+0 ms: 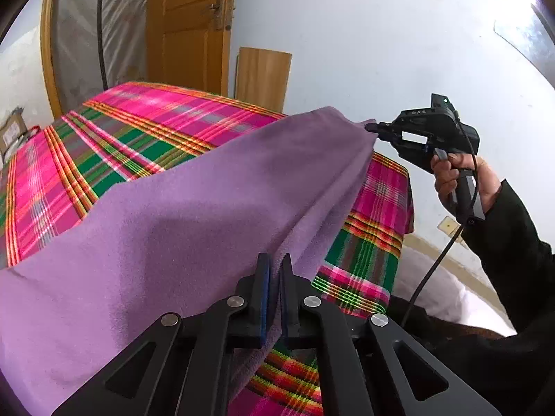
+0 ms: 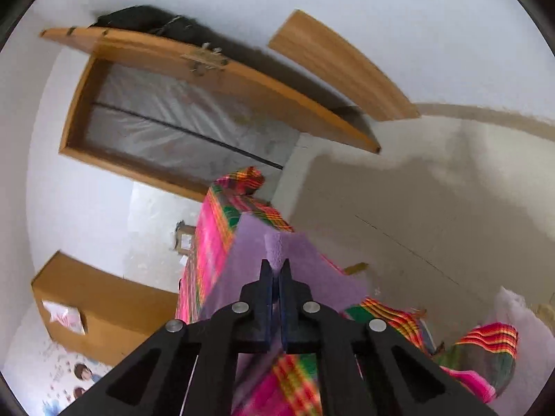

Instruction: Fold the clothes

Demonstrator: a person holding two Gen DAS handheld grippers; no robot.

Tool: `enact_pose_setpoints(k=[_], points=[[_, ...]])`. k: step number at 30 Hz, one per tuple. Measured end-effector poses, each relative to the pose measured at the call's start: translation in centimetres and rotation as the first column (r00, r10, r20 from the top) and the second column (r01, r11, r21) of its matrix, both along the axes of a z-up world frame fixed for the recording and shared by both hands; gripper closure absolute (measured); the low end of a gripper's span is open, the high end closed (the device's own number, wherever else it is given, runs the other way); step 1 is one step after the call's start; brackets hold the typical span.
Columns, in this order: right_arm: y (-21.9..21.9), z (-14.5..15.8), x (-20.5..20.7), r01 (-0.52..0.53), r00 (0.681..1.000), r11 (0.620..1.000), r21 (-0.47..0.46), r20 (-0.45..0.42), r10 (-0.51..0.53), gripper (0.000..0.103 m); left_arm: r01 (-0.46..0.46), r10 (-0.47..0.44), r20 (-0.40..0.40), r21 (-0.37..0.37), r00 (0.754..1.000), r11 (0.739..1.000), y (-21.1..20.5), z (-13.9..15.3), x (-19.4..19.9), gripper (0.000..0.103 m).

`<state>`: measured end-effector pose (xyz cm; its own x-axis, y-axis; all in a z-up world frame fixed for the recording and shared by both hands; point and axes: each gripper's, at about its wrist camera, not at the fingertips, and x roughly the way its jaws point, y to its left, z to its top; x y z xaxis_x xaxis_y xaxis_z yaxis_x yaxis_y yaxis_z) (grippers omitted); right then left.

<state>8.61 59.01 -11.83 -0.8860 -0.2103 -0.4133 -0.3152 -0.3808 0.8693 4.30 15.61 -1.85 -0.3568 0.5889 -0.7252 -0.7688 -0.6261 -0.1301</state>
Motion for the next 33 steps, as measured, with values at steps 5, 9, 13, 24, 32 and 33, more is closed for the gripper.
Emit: enact_pose_setpoints(k=[5,9,13,24,32,33], points=[[-0.3,1.3,-0.8,-0.021,1.000,0.998,0.051,-0.014,0.022,0.100,0.013,-0.013,0.016,0.015,1.000,1.000,0.0,0.2,-0.1,0.098],[-0.1,0.4,-0.3,0.000,1.000,0.999,0.046,0.031,-0.002,0.100,0.048,-0.048,0.044,0.003,0.998,0.999,0.3,-0.7,0.5,0.098],[0.0,-0.4,-0.1,0.012,0.999,1.000,0.010,0.032,-0.012,0.100,0.024,-0.024,0.036,0.014,0.999,1.000,0.3,-0.2,0.0,0.098],[0.0,1.4,0.3,0.008,0.999,0.996,0.086,0.037,-0.011,0.100,0.051,-0.055,0.103,0.032,0.993,0.998,1.0,-1.6,-0.1,0.098],[0.9,-2.7,2.6,0.108,0.979,0.994,0.010,0.172,-0.108,0.088,0.081,-0.088,0.097,0.074,0.991,0.994,0.3,-0.5,0.4,0.096],[1.2,-2.2,2.9,0.127,0.978,0.992,0.027,0.166,-0.130,0.087,0.077,-0.084,0.096,0.081,0.992,0.994,0.1,-0.4,0.4,0.095]])
